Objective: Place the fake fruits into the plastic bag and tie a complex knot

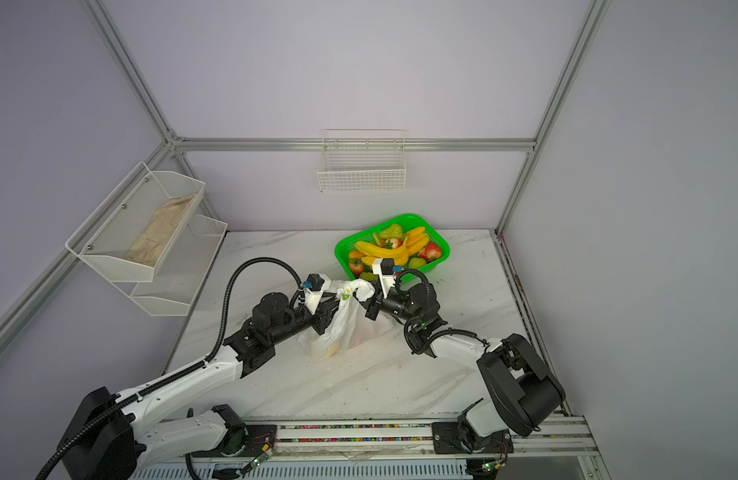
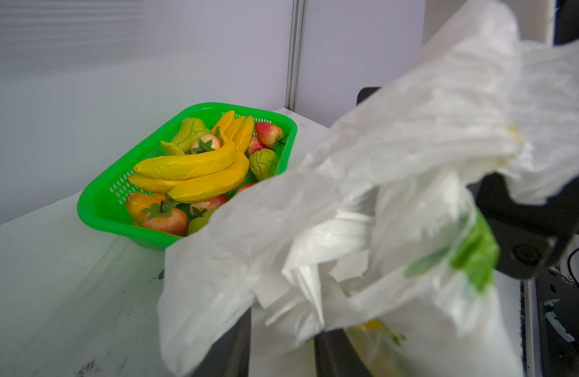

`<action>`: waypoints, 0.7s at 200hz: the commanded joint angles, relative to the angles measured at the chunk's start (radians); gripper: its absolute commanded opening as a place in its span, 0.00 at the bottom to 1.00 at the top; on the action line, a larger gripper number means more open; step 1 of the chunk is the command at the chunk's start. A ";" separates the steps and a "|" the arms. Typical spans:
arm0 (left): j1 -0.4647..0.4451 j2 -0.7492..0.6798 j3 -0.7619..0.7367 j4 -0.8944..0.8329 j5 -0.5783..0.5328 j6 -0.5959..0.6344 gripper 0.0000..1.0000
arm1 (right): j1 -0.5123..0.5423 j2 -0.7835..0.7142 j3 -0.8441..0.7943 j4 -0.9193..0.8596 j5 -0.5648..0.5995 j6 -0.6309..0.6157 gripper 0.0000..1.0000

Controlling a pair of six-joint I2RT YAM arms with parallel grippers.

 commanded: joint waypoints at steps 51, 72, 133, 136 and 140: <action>0.007 -0.019 0.100 0.067 0.018 0.051 0.27 | -0.045 0.013 0.070 0.017 -0.191 -0.015 0.00; 0.006 -0.035 0.093 0.062 0.022 0.059 0.29 | -0.055 0.014 0.069 0.006 -0.197 -0.018 0.00; 0.006 -0.003 0.033 0.153 0.097 0.044 0.38 | -0.040 0.073 0.080 0.200 -0.062 0.204 0.00; 0.005 0.000 0.032 0.158 0.099 0.040 0.38 | -0.037 0.075 0.079 0.222 -0.052 0.222 0.00; 0.005 0.006 0.031 0.165 0.104 0.038 0.39 | -0.034 0.082 0.075 0.248 -0.042 0.242 0.00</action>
